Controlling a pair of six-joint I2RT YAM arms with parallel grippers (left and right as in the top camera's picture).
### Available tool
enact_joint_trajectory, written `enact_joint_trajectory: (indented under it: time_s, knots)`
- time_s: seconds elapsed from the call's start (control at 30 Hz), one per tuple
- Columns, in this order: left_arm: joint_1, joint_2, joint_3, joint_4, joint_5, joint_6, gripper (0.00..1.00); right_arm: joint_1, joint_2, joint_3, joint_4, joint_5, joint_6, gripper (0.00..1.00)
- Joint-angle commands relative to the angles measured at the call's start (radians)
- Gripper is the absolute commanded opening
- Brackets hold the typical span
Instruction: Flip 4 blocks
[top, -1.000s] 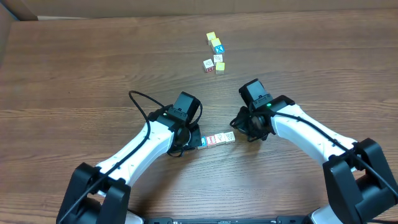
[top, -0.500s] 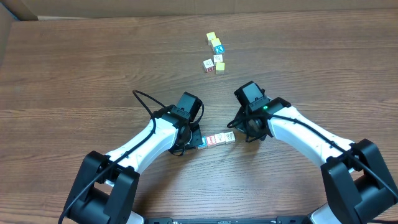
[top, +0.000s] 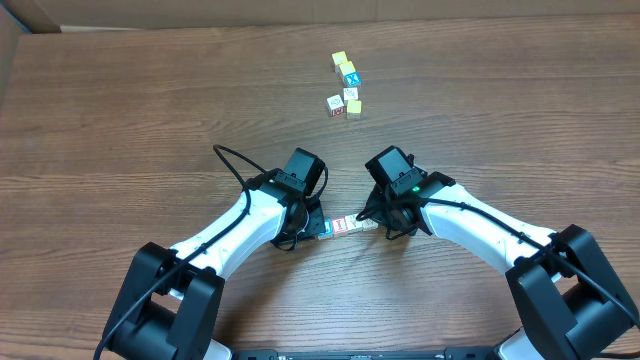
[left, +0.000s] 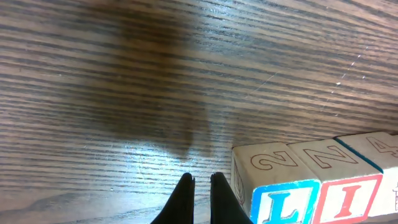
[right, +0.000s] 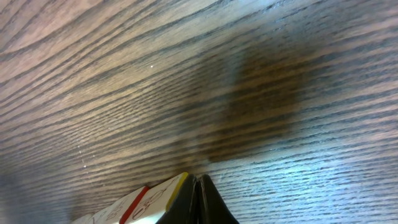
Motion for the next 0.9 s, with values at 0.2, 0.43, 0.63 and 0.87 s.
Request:
enact_joint_trajectory:
  time_s: [0.2, 0.43, 0.63, 0.87]
  knots:
    - [-0.002, 0.007, -0.008, 0.007, 0.011, -0.021, 0.04, -0.001, 0.000, -0.005, 0.006, -0.016, 0.008, 0.04]
    - [-0.002, 0.007, -0.008, 0.018, 0.027, -0.021, 0.04, -0.001, 0.000, -0.005, 0.014, -0.026, 0.008, 0.04]
    - [-0.002, 0.008, -0.008, 0.039, 0.026, -0.021, 0.04, -0.001, 0.000, -0.005, 0.024, -0.026, 0.012, 0.04]
    - [-0.002, 0.008, -0.008, 0.078, 0.026, -0.021, 0.04, -0.001, 0.000, -0.005, 0.028, -0.039, 0.064, 0.04]
